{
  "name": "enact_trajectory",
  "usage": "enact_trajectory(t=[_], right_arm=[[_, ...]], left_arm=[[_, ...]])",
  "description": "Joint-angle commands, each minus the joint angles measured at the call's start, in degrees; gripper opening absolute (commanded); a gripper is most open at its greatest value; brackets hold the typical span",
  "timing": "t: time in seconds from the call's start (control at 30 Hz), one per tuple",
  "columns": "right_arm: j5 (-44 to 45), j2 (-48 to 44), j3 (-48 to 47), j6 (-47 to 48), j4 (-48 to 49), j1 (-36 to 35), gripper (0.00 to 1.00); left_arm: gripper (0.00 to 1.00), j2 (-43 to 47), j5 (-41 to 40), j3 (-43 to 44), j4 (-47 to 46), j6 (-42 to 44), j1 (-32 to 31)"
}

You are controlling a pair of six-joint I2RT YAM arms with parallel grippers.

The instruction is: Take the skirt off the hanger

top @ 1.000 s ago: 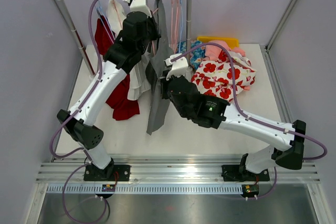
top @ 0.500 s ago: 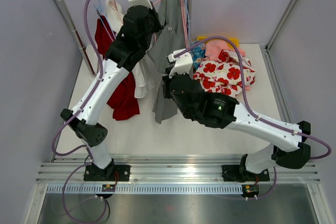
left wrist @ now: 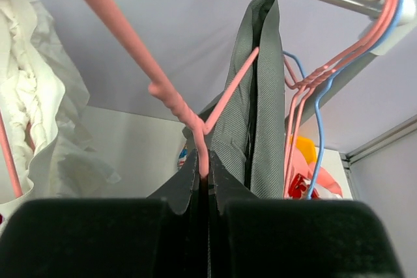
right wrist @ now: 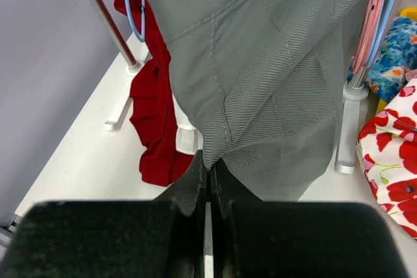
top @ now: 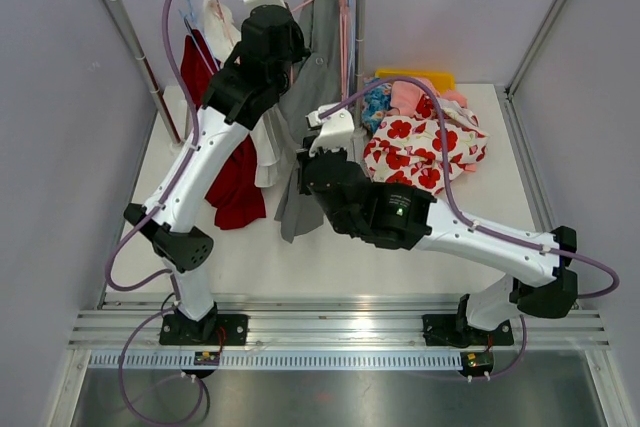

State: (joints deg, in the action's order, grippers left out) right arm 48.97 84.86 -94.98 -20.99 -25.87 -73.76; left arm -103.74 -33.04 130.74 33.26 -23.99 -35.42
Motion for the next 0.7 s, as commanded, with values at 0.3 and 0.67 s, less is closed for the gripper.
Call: enact_trajectory(t=[0.3,0.67], right_arm=[[5.2,0.6,26.5,-19.8,7.5,-13.2,0.0],[9.2,8.4,28.9,-40.2,-7.5,-22.0,0.0]], left_arm=[[0.0,-0.8,-4.6,10.8,-13.1,6.3,4.4],[0.0,-2.5,-4.1,17.1,-17.2,13.9,7.6]])
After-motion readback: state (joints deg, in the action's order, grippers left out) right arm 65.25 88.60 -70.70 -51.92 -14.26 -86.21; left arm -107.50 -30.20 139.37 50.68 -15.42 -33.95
